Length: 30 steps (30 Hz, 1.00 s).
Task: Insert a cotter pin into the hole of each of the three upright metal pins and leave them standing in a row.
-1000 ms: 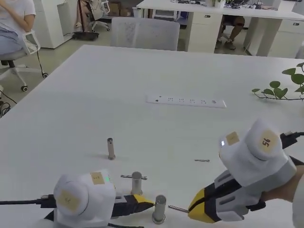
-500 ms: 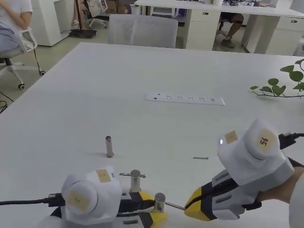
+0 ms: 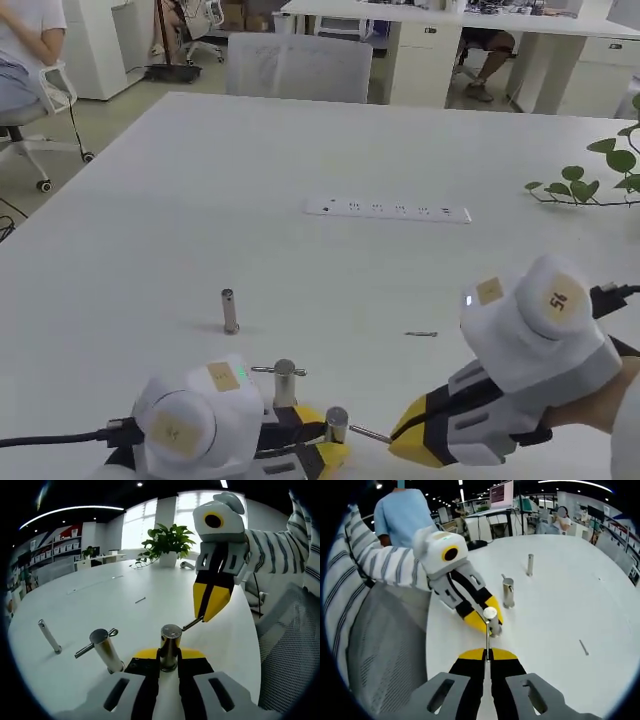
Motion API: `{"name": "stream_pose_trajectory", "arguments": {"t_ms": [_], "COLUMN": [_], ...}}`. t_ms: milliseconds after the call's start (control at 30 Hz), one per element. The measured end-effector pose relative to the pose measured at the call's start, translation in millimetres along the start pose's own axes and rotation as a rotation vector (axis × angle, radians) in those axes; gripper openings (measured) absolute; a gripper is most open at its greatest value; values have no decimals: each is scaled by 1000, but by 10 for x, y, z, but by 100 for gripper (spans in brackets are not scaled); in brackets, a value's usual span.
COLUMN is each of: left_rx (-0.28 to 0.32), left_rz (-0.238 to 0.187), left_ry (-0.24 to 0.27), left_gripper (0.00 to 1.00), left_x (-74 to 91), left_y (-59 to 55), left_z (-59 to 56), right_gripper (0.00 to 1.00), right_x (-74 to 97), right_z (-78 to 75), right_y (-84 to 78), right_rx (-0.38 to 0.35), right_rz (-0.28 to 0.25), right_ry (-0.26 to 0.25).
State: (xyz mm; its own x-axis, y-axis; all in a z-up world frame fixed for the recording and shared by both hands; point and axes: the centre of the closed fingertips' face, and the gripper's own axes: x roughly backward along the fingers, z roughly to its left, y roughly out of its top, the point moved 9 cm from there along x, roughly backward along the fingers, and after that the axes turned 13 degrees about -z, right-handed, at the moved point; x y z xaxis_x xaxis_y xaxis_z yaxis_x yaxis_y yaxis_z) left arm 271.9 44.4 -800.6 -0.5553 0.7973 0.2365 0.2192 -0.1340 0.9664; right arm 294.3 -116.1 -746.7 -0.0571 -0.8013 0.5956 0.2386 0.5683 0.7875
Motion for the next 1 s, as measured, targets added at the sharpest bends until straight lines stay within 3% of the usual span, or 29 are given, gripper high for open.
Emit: {"name": "stream_pose_trajectory", "arguments": {"t_ms": [1000], "left_rx": [-7], "left_rz": [29], "left_ry": [152], "left_gripper": [11], "left_x": [-39], "left_y": [20], "left_z": [-123], "right_gripper": [3], "right_x": [-31], "right_z": [-51], "right_y": [20], "right_rx": [37], "right_rz": [9], "right_ry": [1]}}
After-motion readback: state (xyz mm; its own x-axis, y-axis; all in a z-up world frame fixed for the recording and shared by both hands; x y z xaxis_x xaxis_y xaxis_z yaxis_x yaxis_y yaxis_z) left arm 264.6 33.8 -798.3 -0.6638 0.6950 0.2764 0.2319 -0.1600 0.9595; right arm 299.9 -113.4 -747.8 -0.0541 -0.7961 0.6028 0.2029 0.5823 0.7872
